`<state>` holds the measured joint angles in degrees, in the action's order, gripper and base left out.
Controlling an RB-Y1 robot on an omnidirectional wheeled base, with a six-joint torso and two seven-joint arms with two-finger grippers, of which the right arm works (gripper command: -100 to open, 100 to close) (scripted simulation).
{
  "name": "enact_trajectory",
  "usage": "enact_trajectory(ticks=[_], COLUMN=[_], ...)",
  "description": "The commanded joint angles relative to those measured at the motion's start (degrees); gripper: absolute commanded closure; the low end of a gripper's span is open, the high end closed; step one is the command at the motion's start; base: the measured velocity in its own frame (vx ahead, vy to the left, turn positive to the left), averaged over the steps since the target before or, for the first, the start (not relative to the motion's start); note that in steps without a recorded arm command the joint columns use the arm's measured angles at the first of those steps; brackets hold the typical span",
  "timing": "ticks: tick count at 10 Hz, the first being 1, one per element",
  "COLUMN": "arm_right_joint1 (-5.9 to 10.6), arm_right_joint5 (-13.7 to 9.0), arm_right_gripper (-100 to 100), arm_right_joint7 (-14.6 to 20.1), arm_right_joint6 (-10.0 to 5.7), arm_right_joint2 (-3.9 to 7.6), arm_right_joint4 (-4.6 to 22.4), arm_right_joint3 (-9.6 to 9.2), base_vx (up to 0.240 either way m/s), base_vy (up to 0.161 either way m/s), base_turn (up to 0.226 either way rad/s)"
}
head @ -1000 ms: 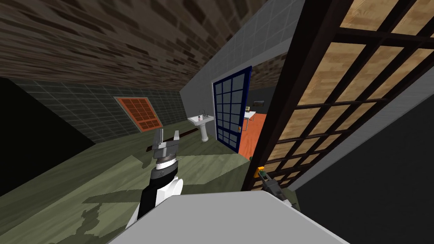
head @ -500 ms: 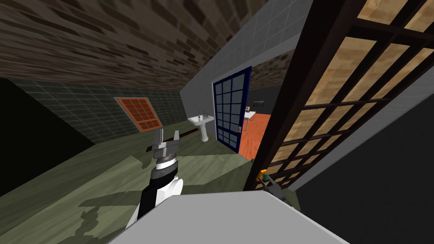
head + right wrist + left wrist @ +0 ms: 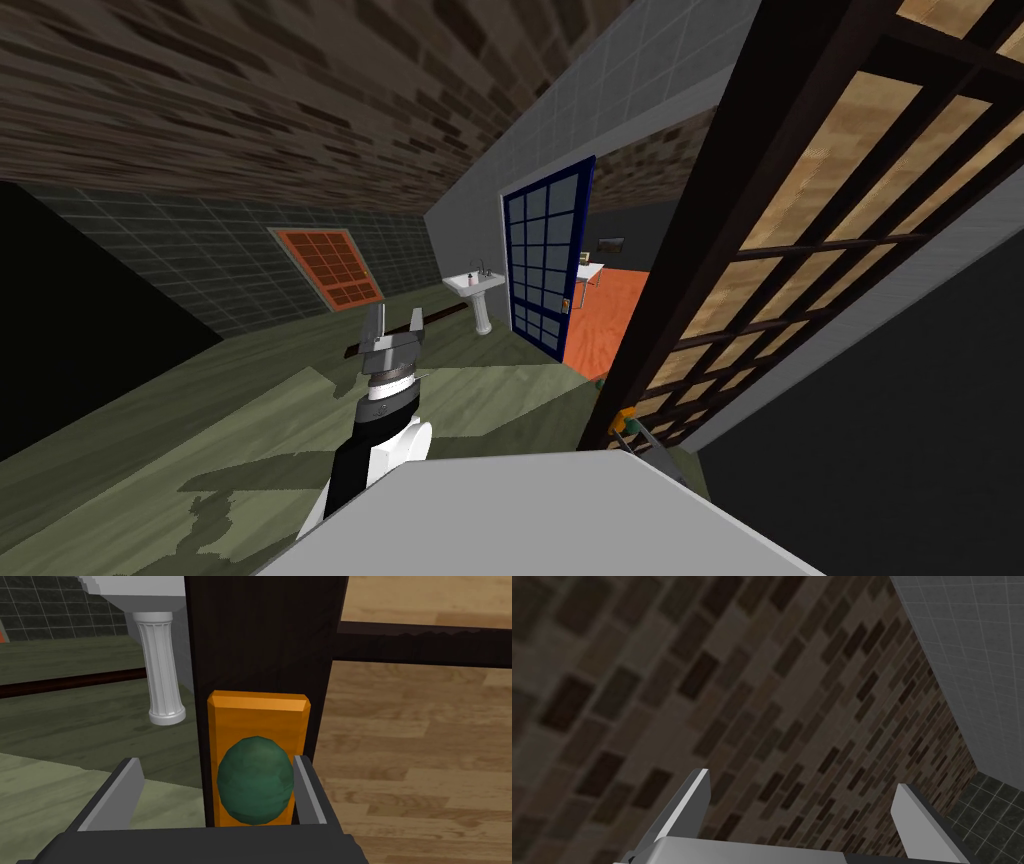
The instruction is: Pull the door open
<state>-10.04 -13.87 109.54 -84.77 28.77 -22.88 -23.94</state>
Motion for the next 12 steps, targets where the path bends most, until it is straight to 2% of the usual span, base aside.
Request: enact_trajectory(ticks=[1,3,4,5,6,7,9,10,12], arm_right_joint1=[-2.32,-2.32,-2.57,-3.07,-3.07,-3.31,-4.23,-4.23,-4.98], arm_right_joint5=[0.43,0.43,0.70,1.22,1.22,1.46,2.22,2.22,2.61], arm_right_gripper=[100,100,100,100,100,100,100,100,100], arm_right_joint7=[-0.23,-0.23,-0.05,0.28,0.28,0.43,0.90,0.90,1.15], arm_right_joint6=[0.77,0.77,-0.45,-2.78,-2.78,-3.87,-7.46,-7.46,-9.43], arm_right_joint2=[0.26,0.26,0.32,0.45,0.45,0.52,0.86,0.86,1.28], arm_right_joint4=[-2.86,-3.46,-2.69,-1.21,-1.21,-0.51,1.83,1.83,3.24], arm_right_joint3=[-0.61,-0.61,-0.88,-1.39,-1.39,-1.63,-2.38,-2.38,-2.75], base_vx=[0.003,-0.005,0.001,-0.003,-0.007,-0.009,-0.028,-0.034,-0.075], base_vy=[-0.006,-0.007,-0.009,-0.024,-0.034,-0.034,-0.082,-0.088,-0.092], base_turn=[0.000,-0.004,0.009,0.006,-0.019,-0.005,-0.010,-0.011,0.018])
